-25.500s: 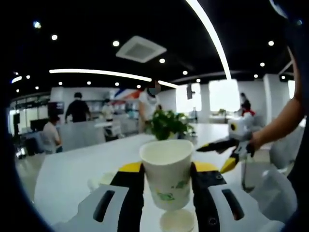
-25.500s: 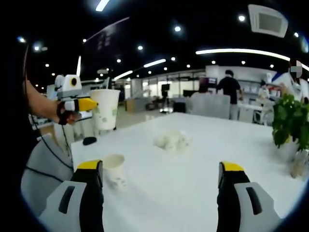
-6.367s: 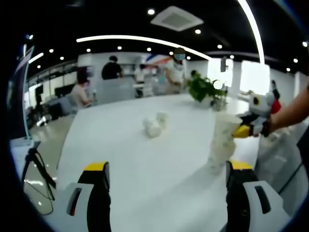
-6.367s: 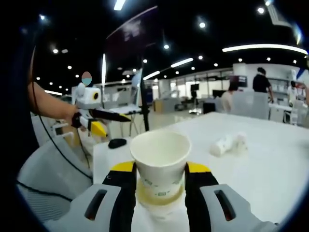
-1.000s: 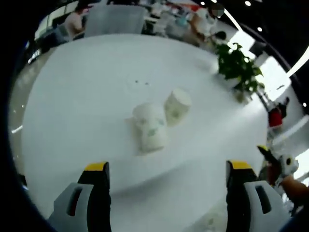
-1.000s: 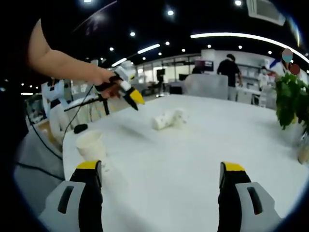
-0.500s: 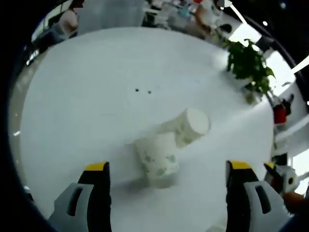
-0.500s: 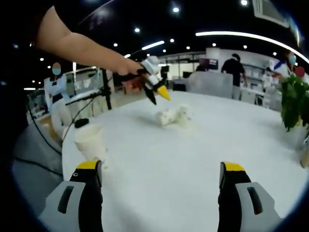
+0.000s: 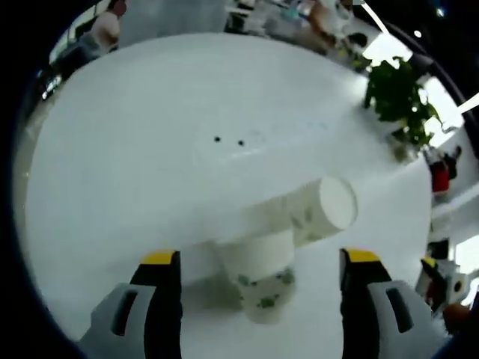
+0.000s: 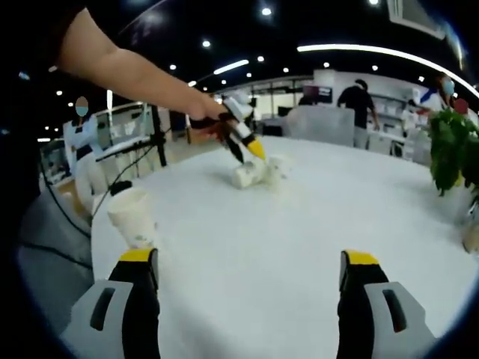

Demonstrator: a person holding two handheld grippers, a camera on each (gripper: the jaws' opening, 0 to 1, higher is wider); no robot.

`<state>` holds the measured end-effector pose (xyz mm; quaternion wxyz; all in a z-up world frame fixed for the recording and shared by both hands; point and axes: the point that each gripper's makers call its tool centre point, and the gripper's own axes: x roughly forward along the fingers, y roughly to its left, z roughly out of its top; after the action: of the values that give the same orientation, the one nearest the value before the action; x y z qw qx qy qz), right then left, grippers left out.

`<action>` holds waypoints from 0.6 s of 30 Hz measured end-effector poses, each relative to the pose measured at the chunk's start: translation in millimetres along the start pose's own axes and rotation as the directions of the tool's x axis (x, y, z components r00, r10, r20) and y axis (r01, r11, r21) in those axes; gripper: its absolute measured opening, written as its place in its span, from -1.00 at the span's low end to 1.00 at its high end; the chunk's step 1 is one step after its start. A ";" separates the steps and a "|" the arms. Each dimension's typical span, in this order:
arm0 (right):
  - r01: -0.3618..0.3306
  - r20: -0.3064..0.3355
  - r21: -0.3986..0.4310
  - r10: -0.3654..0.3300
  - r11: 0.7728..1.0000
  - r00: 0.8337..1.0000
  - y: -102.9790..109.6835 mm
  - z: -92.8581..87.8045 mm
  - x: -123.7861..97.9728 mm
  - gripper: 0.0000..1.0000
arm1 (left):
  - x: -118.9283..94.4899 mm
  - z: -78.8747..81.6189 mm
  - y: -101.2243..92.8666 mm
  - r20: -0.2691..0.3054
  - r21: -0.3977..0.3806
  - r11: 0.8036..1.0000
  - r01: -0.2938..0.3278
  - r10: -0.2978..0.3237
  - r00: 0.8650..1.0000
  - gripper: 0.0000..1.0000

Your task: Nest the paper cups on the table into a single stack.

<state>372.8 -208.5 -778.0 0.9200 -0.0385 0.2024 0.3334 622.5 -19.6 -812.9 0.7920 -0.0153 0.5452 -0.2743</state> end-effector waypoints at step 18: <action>-0.002 -0.026 0.003 0.002 1.000 1.000 3.2 -9.6 -0.7 0.97 | 17.4 -1.9 5.3 0.015 -0.077 0.997 0.027 -0.026 1.000 0.19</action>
<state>366.9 -208.4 -786.3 0.9170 -0.0411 0.2148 0.3335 627.5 -22.4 -830.3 0.7910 -0.0552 0.5494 -0.2633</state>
